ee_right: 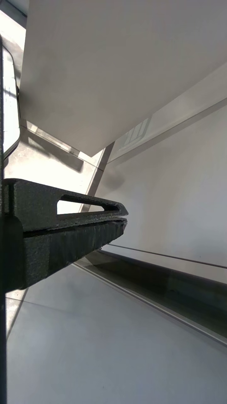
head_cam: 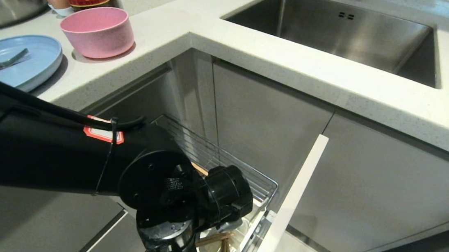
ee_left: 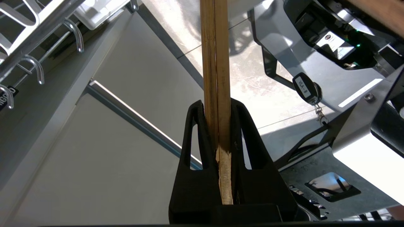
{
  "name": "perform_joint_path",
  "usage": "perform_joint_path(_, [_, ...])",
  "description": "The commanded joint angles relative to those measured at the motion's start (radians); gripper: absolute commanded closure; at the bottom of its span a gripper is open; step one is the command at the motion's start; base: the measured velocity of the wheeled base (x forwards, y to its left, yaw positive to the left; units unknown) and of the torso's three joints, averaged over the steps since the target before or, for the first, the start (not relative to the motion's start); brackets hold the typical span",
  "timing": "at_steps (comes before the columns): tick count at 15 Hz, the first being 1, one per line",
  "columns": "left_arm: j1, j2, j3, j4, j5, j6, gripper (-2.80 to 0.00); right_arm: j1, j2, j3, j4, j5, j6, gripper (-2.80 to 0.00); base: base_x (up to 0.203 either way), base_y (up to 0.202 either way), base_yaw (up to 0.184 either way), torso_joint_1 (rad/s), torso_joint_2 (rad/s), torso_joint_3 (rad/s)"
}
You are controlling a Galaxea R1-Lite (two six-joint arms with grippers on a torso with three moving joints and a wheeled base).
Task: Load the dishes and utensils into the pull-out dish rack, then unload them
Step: Pick up the chopsticks and place it in the cupboard
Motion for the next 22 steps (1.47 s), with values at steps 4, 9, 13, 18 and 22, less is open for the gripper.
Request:
perform_joint_path(4, [-0.005,0.076,-0.063,0.005,0.006,0.001,0.00,0.000,-0.004,0.000,-0.001,0.000,0.001,0.00,0.000,0.000,0.000,0.000,0.00,0.000])
perform_joint_path(9, [-0.007,0.140,-0.114,0.004,0.010,0.038,0.00,0.000,-0.004,0.000,-0.001,0.000,0.001,0.00,0.000,0.000,0.000,0.000,0.00,0.000])
perform_joint_path(13, [-0.008,0.189,-0.157,0.004,0.010,0.039,0.00,0.000,-0.004,0.000,-0.001,0.000,0.001,0.00,0.000,0.000,0.000,0.000,0.00,0.000])
perform_joint_path(18, [-0.009,0.203,-0.178,0.004,0.015,0.039,0.00,0.000,-0.004,0.000,-0.001,0.000,0.001,0.00,0.000,0.000,0.000,0.000,0.00,0.000])
perform_joint_path(22, [-0.009,0.197,-0.179,0.004,0.033,0.036,-2.80,0.000,-0.004,0.000,-0.001,0.000,0.001,0.00,0.000,0.000,0.000,0.000,0.00,0.000])
